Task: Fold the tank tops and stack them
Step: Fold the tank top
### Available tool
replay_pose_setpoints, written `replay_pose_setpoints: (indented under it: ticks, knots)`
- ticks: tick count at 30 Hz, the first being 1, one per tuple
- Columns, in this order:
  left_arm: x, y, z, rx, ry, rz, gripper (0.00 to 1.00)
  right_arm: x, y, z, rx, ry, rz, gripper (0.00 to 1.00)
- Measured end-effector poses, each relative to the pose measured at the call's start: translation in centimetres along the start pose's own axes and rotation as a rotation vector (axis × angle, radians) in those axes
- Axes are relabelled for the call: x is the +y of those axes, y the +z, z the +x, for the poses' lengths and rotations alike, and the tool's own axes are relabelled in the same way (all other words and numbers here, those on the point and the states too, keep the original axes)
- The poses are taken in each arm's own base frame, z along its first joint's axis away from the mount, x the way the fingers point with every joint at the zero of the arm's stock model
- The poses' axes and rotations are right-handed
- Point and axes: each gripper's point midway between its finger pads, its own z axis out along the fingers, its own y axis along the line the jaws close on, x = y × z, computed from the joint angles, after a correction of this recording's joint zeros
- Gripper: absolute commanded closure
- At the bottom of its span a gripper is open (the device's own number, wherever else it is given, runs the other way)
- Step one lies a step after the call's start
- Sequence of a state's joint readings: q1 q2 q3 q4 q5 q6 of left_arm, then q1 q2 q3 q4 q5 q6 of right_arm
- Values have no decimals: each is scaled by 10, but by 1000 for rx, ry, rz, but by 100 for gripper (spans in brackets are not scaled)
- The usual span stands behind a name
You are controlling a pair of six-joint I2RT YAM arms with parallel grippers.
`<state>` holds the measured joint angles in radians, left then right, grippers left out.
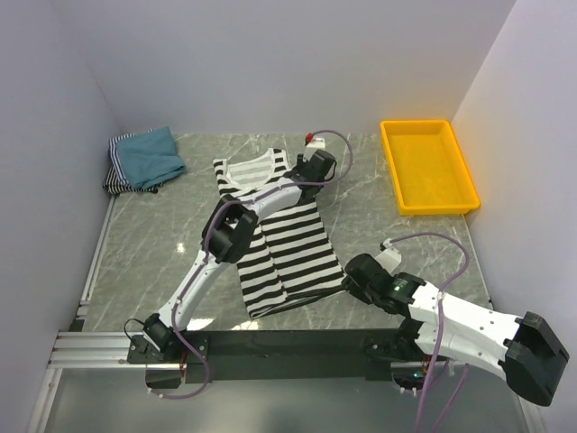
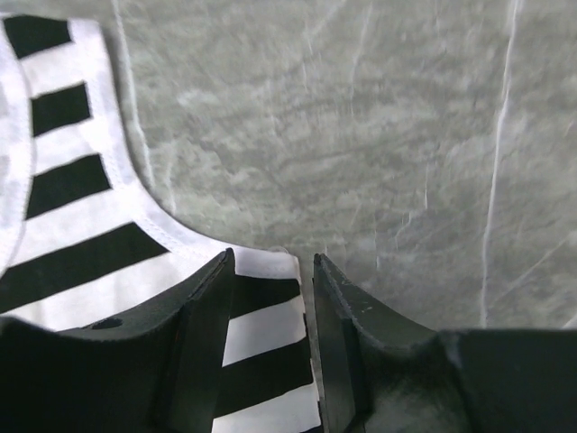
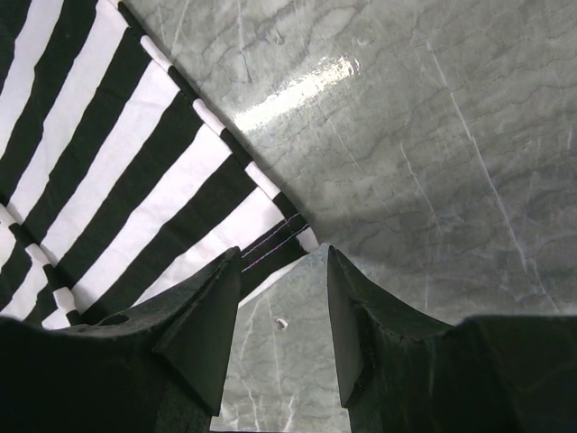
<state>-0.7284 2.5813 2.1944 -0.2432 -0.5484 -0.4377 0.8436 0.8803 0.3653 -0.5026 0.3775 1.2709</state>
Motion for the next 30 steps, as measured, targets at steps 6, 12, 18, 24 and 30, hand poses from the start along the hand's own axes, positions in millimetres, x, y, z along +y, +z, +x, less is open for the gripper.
replay_pose_setpoints:
  ticks: [6,12,18,24,30]
  knots:
    - [-8,4,14,8,33,3,55,0,0,-1,-2,2,-1,50]
    - [-11,2,12,0,41,11,63,-3,2,-2,-7,9,5,49]
    - [-12,2,12,-1,44,12,74,-4,6,-2,-9,12,15,49]
    - [-12,2,11,-4,43,14,81,-4,10,0,-6,10,21,51]
    - [-13,3,10,-11,37,17,85,-1,12,0,-10,15,8,58]
